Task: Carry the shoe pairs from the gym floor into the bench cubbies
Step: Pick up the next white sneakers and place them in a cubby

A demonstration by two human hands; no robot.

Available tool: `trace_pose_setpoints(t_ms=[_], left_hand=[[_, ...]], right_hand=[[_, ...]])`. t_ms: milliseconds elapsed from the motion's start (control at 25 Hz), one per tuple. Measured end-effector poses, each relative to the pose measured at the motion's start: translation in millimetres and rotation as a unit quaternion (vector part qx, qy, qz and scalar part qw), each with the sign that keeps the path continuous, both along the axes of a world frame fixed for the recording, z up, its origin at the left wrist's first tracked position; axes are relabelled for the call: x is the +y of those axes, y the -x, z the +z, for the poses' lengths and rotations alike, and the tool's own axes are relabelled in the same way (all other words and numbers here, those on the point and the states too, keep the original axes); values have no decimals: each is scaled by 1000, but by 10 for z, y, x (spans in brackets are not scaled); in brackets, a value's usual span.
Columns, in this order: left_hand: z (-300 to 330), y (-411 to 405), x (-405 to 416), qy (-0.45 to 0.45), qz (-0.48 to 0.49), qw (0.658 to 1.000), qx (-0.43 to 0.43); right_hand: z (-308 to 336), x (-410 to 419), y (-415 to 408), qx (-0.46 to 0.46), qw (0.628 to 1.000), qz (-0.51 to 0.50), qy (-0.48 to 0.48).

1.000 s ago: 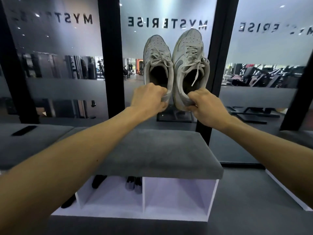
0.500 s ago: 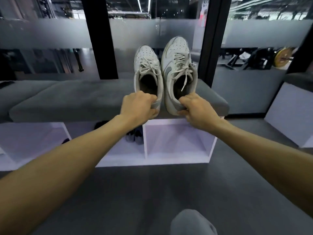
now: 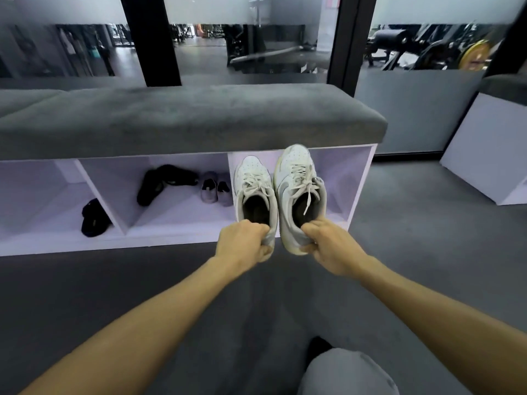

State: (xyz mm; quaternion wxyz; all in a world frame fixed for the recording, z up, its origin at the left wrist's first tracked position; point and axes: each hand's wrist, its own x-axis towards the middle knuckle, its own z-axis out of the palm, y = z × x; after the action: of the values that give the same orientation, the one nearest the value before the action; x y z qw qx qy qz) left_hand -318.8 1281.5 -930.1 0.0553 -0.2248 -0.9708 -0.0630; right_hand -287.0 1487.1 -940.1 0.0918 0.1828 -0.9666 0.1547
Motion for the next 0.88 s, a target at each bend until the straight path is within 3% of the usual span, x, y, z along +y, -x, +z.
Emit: trace_pose_setpoints(t_ms=[360, 880], left_hand=[[-823, 1197, 301, 30, 30, 995, -90], [-1831, 3590, 683, 43, 97, 990, -92]], right_hand=[[-837, 220, 1255, -117, 992, -38, -5], [-2024, 294, 3768, -129, 988, -88, 3]])
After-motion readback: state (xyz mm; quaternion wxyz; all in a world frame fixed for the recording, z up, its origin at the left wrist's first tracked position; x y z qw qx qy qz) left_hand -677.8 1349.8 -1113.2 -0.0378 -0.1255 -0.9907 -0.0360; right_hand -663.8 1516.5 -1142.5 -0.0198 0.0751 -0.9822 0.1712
